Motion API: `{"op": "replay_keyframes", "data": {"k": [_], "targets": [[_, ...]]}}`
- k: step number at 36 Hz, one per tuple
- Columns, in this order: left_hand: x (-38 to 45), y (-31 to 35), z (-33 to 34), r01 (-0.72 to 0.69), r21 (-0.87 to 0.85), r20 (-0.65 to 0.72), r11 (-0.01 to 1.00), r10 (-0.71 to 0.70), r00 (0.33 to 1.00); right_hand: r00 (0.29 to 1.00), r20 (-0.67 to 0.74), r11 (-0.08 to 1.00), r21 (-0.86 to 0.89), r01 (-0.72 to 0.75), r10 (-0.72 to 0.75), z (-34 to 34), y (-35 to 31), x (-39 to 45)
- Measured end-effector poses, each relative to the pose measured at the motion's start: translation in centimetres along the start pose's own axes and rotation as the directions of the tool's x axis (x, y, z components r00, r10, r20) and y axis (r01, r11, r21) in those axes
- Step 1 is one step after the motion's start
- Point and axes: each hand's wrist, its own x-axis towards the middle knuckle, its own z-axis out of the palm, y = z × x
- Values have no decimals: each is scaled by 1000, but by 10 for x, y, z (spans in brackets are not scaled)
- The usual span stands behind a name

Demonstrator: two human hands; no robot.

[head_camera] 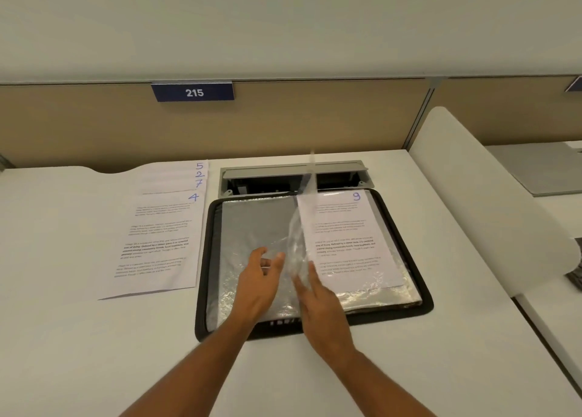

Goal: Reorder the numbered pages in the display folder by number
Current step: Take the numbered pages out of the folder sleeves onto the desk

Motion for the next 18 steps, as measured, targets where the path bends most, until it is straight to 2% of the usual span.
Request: {"op": "replay_keyframes", "data": {"k": [5, 7, 9, 12, 15, 18], "targets": [[1, 9, -20, 49, -87, -213, 995, -67, 975, 959, 178, 975, 34, 218, -220, 6, -45, 3], [5, 4, -29, 78, -73, -268, 994, -95, 959, 933, 207, 956, 72, 284, -293, 3, -57, 2], [9, -7, -38, 103, -37, -303, 994, -109, 947, 930, 208, 953, 88, 291, -303, 3, -60, 0], [15, -24, -49, 178, -4, -356, 984, -168, 919, 971, 150, 982, 69, 177, -186, 4, -47, -6], [16, -37, -58, 241, 21, -363, 970, -217, 906, 998, 58, 998, 56, -41, 38, -6, -25, -10], [15, -46, -64, 278, 57, -370, 959, -238, 898, 948, -31, 945, -80, -318, 317, -18, 8, -19]]}}
